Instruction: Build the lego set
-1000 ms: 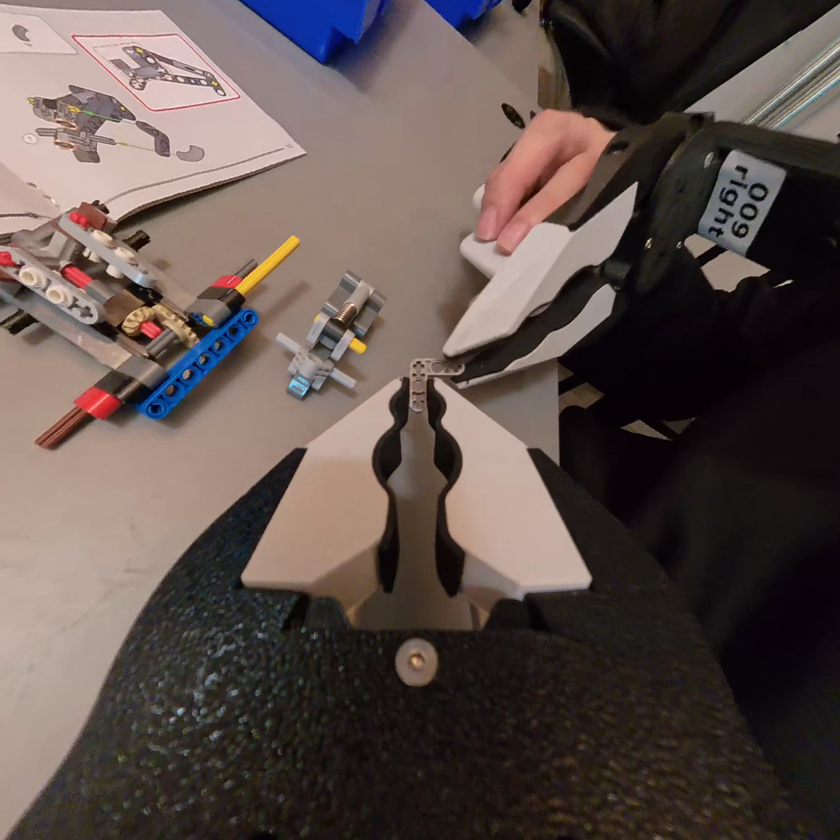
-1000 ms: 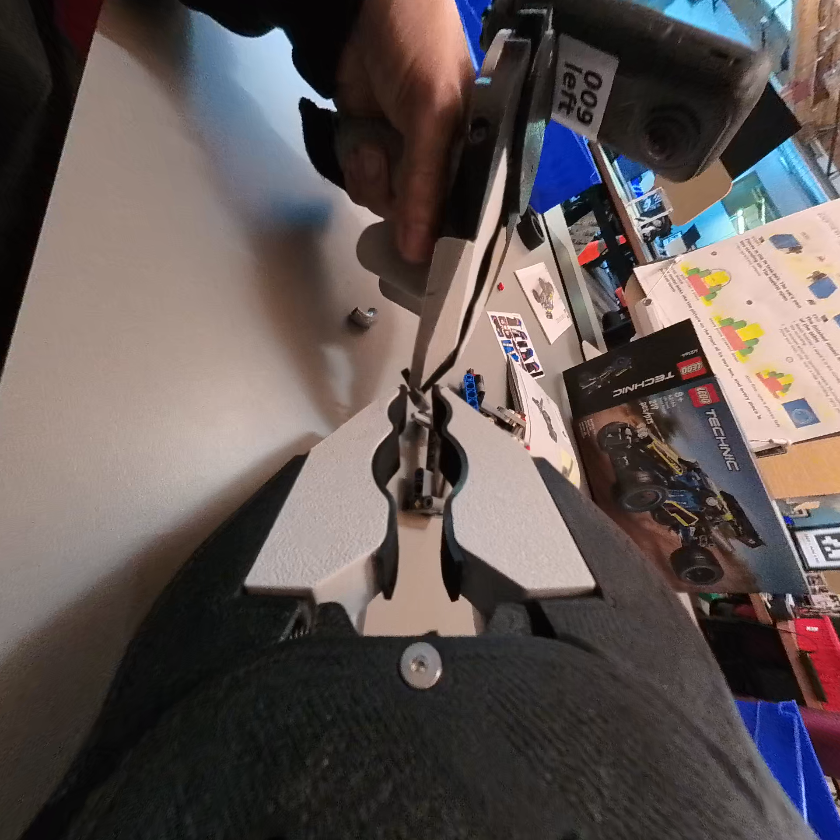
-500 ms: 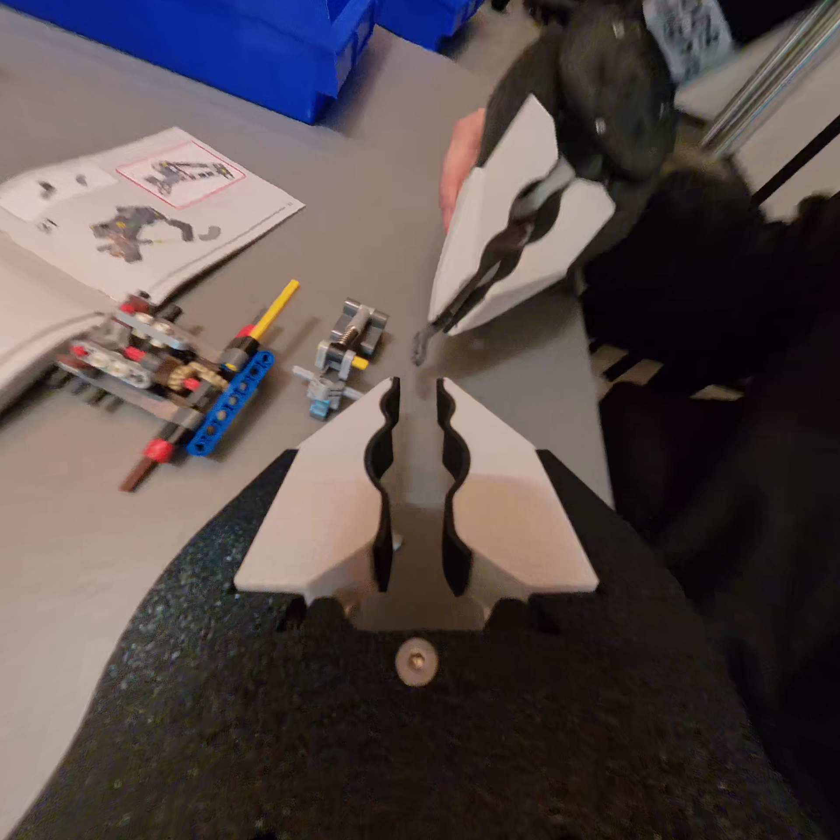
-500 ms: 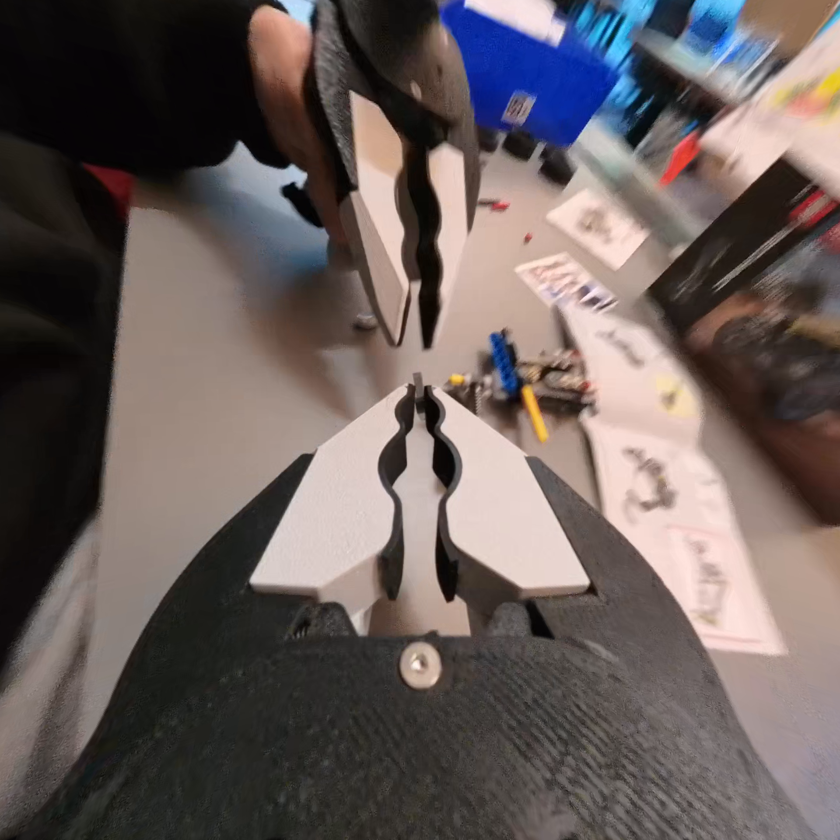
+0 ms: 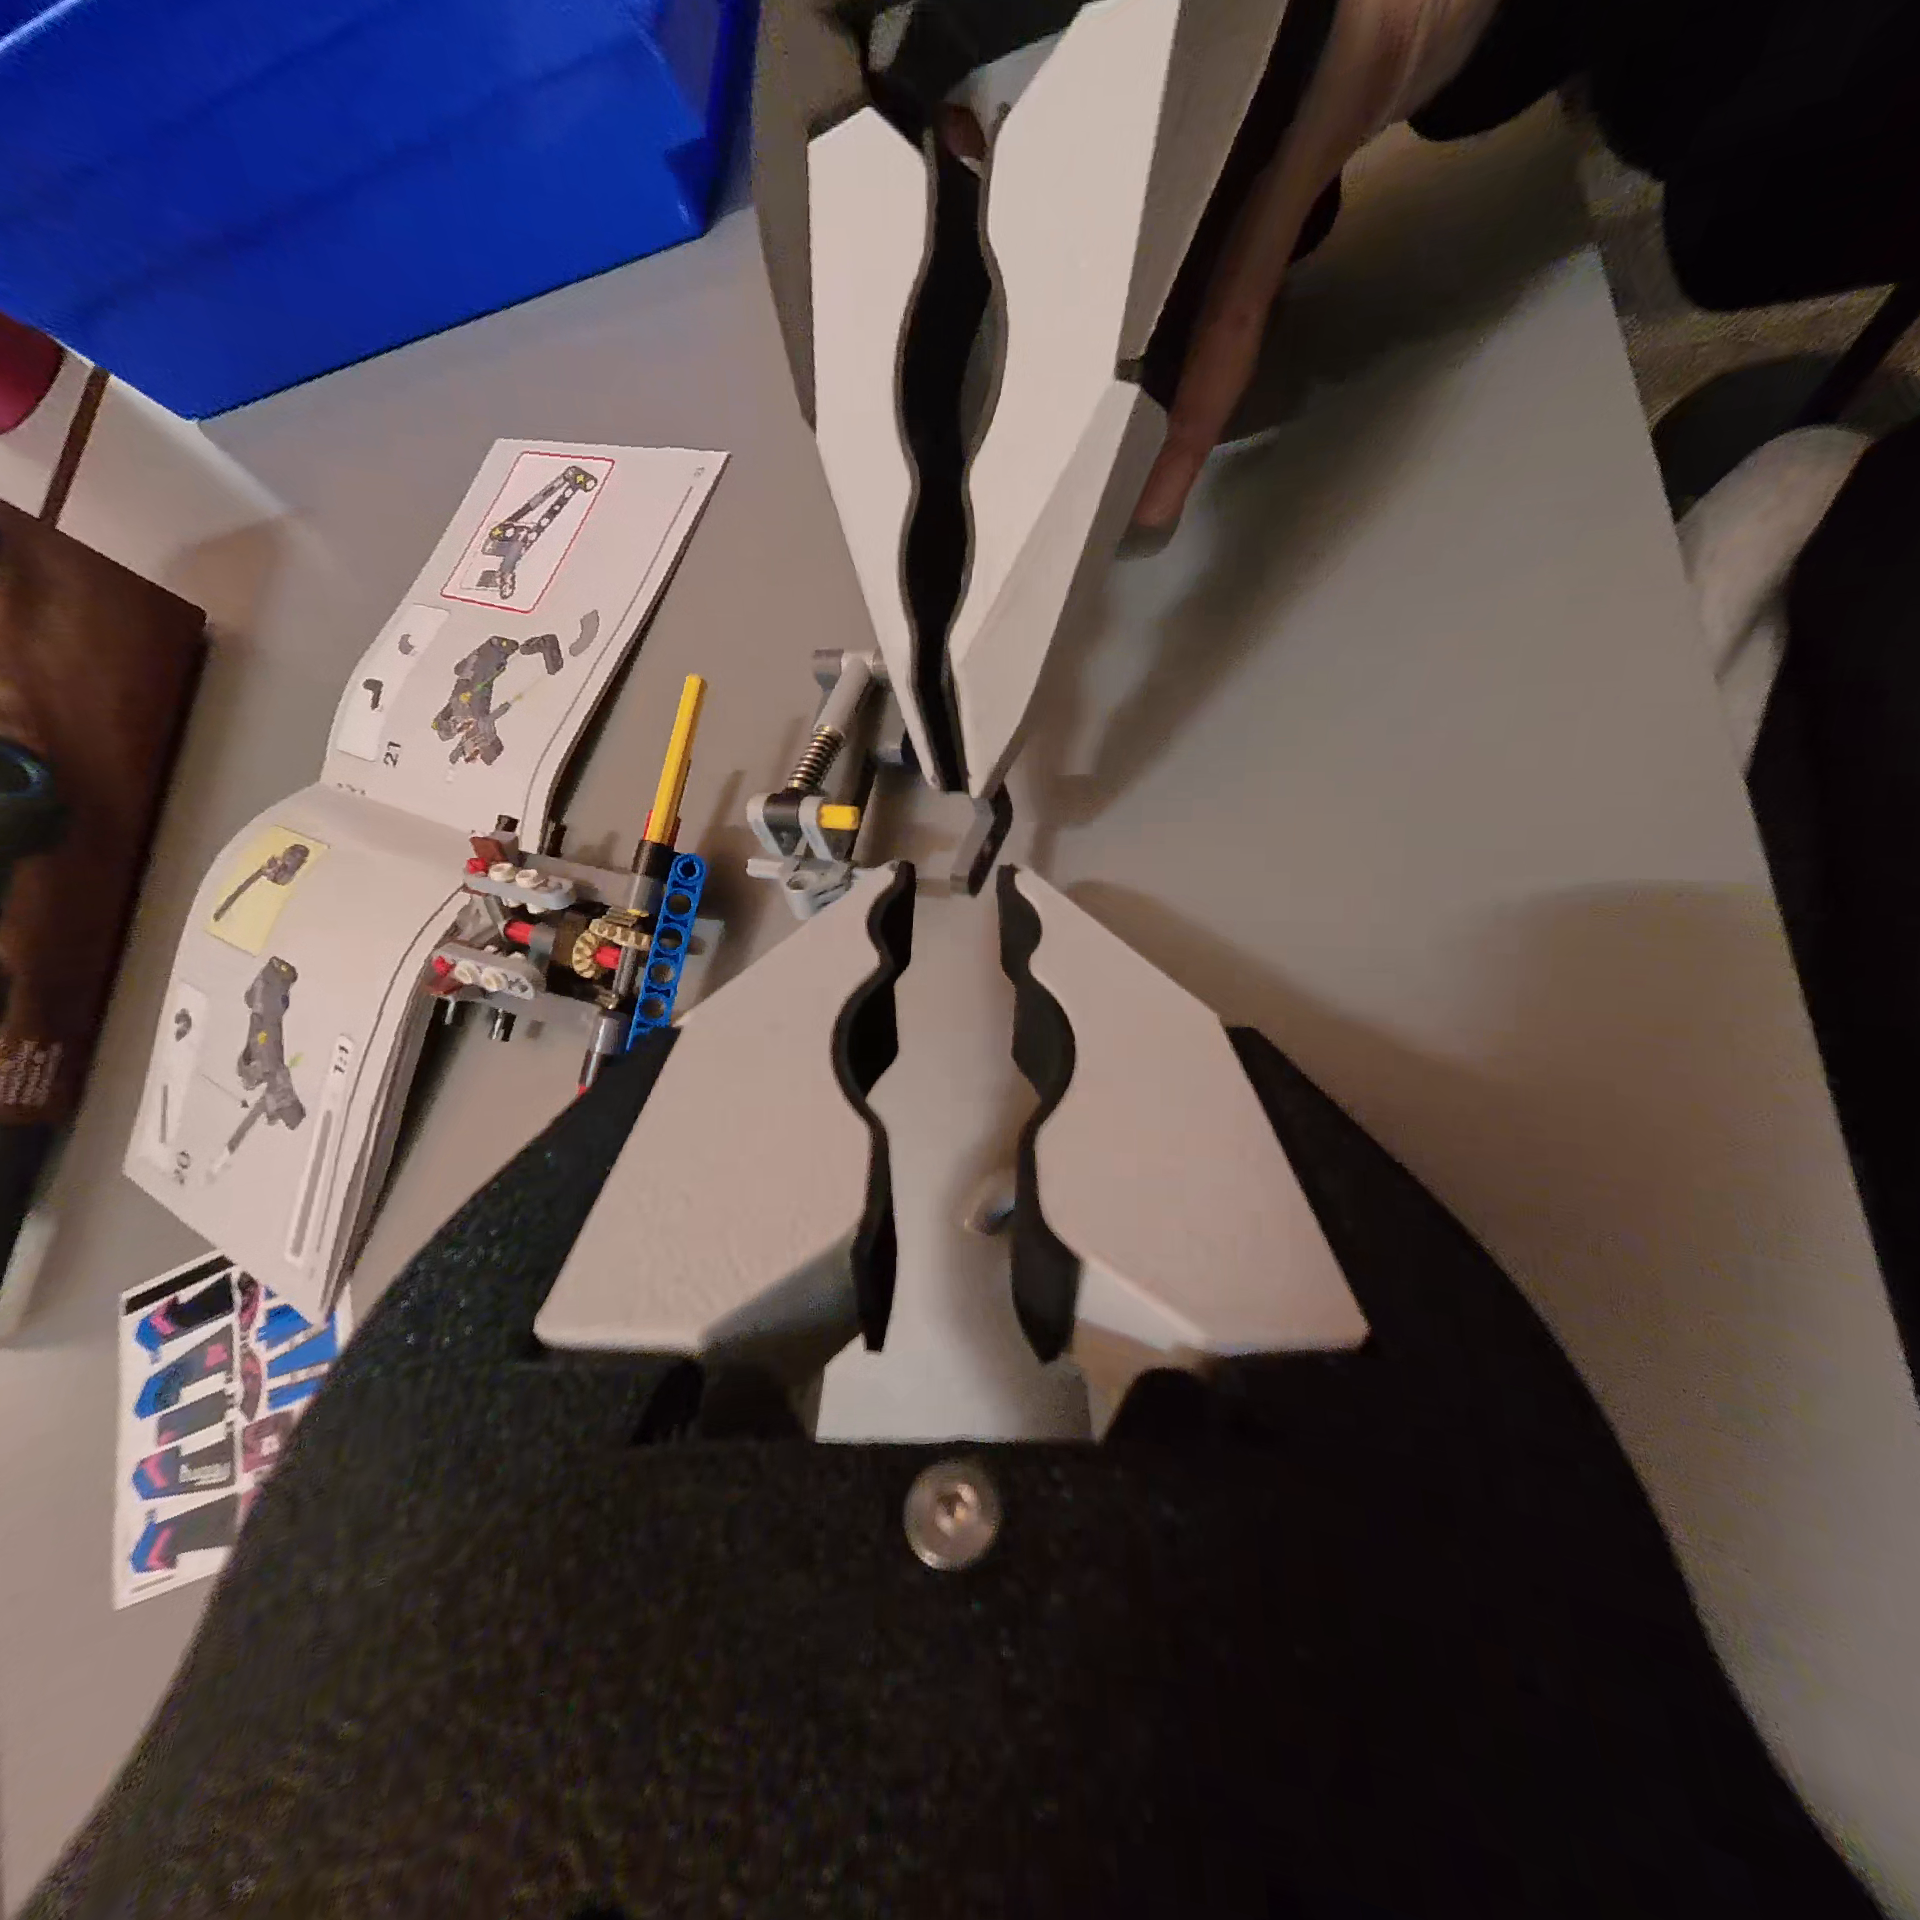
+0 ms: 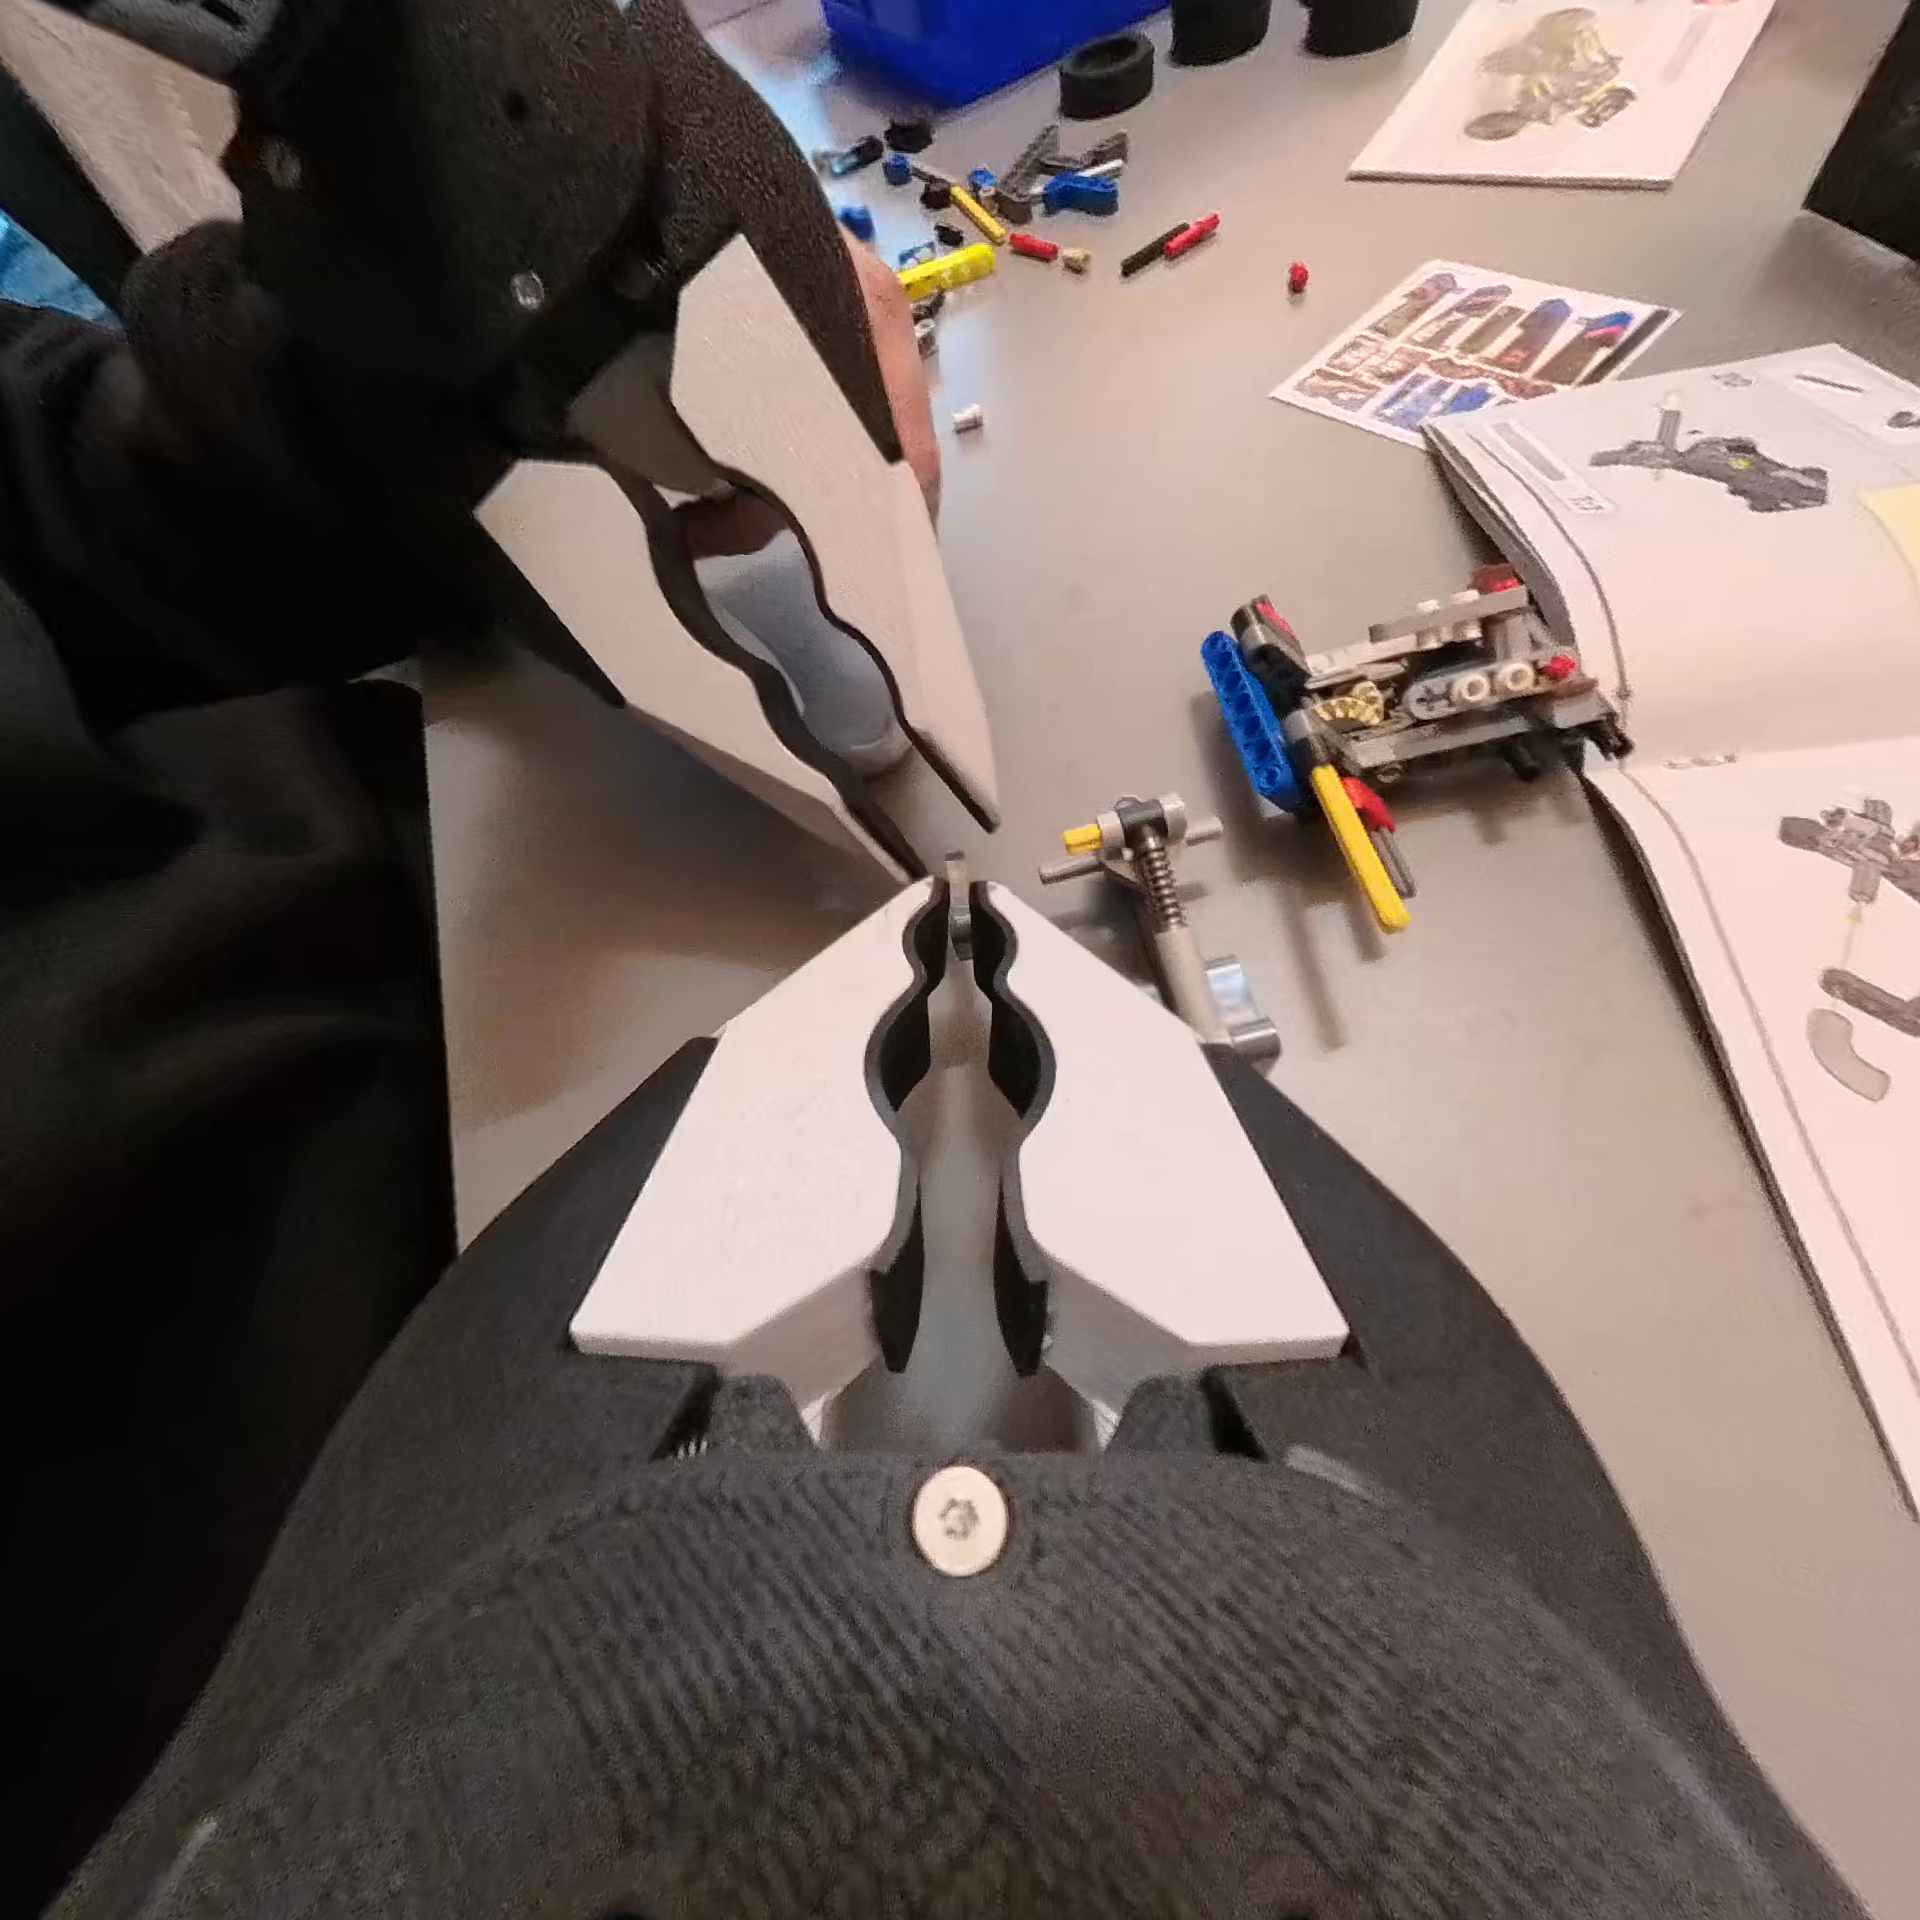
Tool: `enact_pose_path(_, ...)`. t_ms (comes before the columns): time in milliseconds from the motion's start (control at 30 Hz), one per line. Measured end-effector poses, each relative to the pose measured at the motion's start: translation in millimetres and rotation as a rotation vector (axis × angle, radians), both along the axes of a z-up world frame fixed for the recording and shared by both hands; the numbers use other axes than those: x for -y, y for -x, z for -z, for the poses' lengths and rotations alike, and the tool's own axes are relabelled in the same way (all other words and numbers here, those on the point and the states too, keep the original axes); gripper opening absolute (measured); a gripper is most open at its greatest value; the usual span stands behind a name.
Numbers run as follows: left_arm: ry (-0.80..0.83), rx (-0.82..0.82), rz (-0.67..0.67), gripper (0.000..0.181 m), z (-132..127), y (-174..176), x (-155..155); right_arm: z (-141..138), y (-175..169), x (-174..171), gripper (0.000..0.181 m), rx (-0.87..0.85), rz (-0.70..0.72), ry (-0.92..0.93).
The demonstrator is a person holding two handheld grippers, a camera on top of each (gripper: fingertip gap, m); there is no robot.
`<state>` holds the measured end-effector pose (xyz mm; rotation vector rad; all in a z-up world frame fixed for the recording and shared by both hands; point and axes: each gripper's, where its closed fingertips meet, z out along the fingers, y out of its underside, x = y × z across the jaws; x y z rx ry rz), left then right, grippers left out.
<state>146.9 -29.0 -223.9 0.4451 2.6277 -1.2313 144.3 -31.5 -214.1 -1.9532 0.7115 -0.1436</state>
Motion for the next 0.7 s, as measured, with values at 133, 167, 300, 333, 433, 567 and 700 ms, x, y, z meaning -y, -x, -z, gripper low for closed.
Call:
enact_pose_path(133,-0.004,0.025,0.002,0.013,3,0,2,0,-3,-2,0.002,0.005,0.012,0.028)
enact_pose_path(167,-0.005,0.025,0.000,0.012,4,-1,2,-2,-4,-2,0.002,0.003,0.017,0.016)
enact_pose_path(300,0.001,0.043,-0.012,0.005,4,-6,3,-6,-8,-3,0.002,0.006,0.019,-0.011)
enact_pose_path(333,0.002,0.039,-0.014,0.004,5,-7,3,-6,-8,-4,0.002,0.006,0.011,-0.010)
enact_pose_path(433,0.009,-0.032,-0.030,0.001,6,-7,4,-5,-8,-3,0.005,0.027,0.003,0.022)
enact_pose_path(567,0.014,-0.165,-0.049,0.001,10,-7,1,-5,-8,8,0.013,0.082,0.007,0.104)
enact_pose_path(700,0.002,-0.300,-0.074,0.001,15,-7,-3,-13,-14,19,0.025,0.173,0.028,0.142)
